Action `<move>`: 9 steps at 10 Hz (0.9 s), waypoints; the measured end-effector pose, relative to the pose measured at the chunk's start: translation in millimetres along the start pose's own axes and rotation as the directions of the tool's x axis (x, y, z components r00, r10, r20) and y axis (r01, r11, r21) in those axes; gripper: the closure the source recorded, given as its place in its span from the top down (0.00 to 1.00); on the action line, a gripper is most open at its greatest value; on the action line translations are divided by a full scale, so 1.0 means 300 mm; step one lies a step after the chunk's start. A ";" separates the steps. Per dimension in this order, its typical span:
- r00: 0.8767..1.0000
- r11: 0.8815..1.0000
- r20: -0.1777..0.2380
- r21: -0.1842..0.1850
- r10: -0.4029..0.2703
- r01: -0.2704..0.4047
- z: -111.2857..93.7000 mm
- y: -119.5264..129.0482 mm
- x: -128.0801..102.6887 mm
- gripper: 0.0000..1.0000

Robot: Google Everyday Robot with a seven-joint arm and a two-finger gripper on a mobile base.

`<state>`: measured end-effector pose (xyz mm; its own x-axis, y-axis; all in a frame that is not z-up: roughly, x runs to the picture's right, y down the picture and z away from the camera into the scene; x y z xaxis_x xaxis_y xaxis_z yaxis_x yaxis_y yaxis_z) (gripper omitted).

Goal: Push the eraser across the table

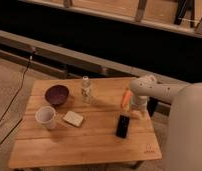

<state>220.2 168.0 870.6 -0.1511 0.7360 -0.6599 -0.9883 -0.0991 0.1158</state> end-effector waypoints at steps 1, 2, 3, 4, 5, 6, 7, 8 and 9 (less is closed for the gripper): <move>1.000 1.000 -0.002 0.000 -0.002 0.002 0.010 0.003 0.002 0.65; 1.000 1.000 -0.003 0.001 -0.004 0.004 0.015 0.003 0.003 0.65; 1.000 1.000 -0.009 0.004 -0.007 0.007 0.021 0.003 0.011 0.65; 1.000 1.000 -0.012 0.007 -0.011 0.011 0.024 0.004 0.019 0.65; 1.000 1.000 -0.017 0.012 -0.021 0.021 0.026 0.008 0.032 0.65; 0.999 0.999 -0.023 0.016 -0.030 0.030 0.029 0.013 0.047 0.65; 0.999 0.999 -0.030 0.021 -0.045 0.046 0.031 0.023 0.070 0.65; 0.998 0.998 -0.032 0.024 -0.054 0.055 0.031 0.029 0.084 0.65; 0.997 0.997 -0.035 0.026 -0.067 0.068 0.028 0.041 0.101 0.65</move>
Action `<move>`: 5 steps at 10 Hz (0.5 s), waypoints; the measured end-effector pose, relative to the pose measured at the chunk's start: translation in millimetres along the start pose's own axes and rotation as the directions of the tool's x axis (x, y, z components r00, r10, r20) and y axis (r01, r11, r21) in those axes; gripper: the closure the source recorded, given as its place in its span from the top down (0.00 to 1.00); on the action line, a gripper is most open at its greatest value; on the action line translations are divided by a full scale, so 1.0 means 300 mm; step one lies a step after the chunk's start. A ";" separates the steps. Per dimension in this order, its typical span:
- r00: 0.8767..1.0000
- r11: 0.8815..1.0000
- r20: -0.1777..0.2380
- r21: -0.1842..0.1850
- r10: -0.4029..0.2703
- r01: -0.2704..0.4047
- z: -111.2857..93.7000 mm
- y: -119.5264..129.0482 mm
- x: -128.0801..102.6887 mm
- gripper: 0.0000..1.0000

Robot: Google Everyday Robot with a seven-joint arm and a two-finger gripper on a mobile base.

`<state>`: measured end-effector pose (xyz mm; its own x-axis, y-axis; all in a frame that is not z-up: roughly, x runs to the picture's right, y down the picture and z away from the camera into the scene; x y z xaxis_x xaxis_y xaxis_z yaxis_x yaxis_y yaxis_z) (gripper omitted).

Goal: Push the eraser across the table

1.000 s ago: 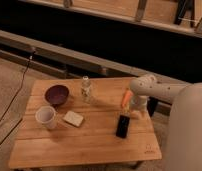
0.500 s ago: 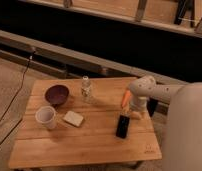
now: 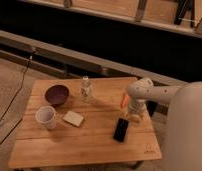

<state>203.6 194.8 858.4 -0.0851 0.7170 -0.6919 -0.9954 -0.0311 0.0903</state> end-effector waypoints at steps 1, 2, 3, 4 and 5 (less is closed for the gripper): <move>1.000 1.000 -0.002 0.000 -0.012 0.012 -0.002 0.015 0.016 0.65; 0.999 0.999 -0.005 -0.001 -0.035 0.035 -0.004 0.043 0.042 0.65; 0.999 0.999 -0.011 0.000 -0.051 0.051 -0.003 0.062 0.064 0.65; 0.998 0.998 -0.017 0.001 -0.066 0.066 -0.004 0.078 0.086 0.65; 0.997 0.997 -0.023 0.001 -0.079 0.079 -0.005 0.094 0.108 0.65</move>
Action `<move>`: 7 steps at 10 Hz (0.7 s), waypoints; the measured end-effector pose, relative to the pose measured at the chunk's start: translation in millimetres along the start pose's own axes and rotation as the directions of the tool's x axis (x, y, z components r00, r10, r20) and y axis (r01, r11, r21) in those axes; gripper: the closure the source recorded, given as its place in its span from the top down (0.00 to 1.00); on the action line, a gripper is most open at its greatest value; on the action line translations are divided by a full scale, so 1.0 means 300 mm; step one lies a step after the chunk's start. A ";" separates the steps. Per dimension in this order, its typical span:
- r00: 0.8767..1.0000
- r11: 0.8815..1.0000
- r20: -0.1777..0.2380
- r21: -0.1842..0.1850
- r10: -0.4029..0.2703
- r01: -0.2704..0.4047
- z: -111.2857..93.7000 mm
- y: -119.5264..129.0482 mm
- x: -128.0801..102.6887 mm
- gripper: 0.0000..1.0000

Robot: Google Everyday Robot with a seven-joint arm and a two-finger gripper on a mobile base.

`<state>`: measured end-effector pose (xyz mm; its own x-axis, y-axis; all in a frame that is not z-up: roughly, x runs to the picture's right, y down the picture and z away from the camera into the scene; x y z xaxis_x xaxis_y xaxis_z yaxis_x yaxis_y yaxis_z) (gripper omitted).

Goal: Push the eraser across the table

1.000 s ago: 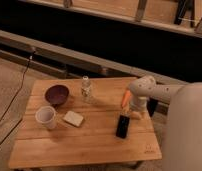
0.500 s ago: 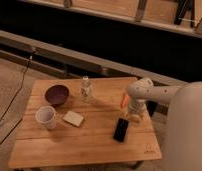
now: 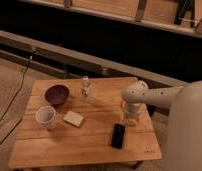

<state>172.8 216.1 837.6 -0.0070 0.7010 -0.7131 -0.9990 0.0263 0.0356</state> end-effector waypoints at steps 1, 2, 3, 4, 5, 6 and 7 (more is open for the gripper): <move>1.000 1.000 -0.007 -0.001 -0.014 0.014 0.003 0.018 0.020 0.65; 1.000 1.000 -0.013 -0.002 -0.024 0.024 0.005 0.031 0.032 0.65; 0.999 0.999 -0.021 -0.005 -0.043 0.043 0.009 0.060 0.052 0.65; 0.998 0.998 -0.023 -0.011 -0.058 0.058 0.009 0.087 0.059 0.65; 0.997 0.997 -0.021 -0.019 -0.070 0.069 0.007 0.111 0.060 0.65; 0.996 0.996 -0.018 -0.031 -0.083 0.083 0.003 0.140 0.062 0.65; 0.995 0.994 -0.009 -0.053 -0.099 0.098 -0.006 0.177 0.063 0.65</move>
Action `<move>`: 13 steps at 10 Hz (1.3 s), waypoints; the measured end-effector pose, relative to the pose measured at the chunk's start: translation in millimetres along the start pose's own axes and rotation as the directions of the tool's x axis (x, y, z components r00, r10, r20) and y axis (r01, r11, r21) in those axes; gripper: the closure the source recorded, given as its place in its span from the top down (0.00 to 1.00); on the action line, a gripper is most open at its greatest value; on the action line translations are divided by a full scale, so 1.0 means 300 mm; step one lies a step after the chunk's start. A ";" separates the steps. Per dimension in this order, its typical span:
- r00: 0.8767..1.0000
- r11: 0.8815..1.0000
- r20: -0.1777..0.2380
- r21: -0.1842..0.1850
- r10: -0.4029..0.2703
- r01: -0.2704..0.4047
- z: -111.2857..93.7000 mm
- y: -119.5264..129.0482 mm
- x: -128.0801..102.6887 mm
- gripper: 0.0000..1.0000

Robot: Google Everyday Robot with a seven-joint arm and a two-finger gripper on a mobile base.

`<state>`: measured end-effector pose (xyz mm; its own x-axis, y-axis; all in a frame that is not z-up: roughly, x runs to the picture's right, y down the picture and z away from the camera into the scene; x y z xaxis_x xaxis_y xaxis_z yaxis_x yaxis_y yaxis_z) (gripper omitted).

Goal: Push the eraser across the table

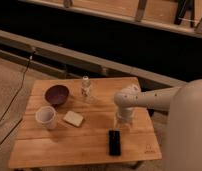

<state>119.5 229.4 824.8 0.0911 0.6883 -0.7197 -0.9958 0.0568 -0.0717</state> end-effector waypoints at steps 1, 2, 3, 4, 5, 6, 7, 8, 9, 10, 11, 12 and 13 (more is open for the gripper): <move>1.000 1.000 0.008 -0.018 -0.009 0.009 -0.007 0.027 -0.003 0.65; 1.000 0.999 0.018 -0.040 -0.018 0.019 -0.016 0.056 -0.004 0.65; 0.999 0.997 0.032 -0.067 -0.031 0.033 -0.031 0.090 -0.005 0.65; 0.998 0.996 0.044 -0.081 -0.039 0.043 -0.044 0.110 -0.004 0.65; 0.998 0.995 0.054 -0.087 -0.041 0.046 -0.056 0.115 -0.003 0.65; 0.997 0.995 0.071 -0.086 -0.036 0.042 -0.080 0.102 -0.004 0.65; 0.996 0.997 0.088 -0.076 -0.021 0.028 -0.109 0.070 -0.003 0.65; 0.995 0.998 0.098 -0.060 0.001 0.005 -0.132 0.024 0.007 0.65; 0.995 0.999 0.098 -0.051 0.013 -0.008 -0.140 0.001 0.016 0.65; 0.994 0.999 0.099 -0.028 0.046 -0.043 -0.161 -0.066 0.049 0.65; 0.994 0.998 0.094 -0.016 0.058 -0.056 -0.160 -0.096 0.071 0.65; 0.994 0.998 0.088 -0.008 0.065 -0.064 -0.154 -0.118 0.091 0.65; 0.995 0.998 0.074 0.005 0.065 -0.066 -0.139 -0.134 0.118 0.65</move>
<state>163.1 221.3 773.5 0.0253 0.7420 -0.6699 -0.9997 0.0151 -0.0211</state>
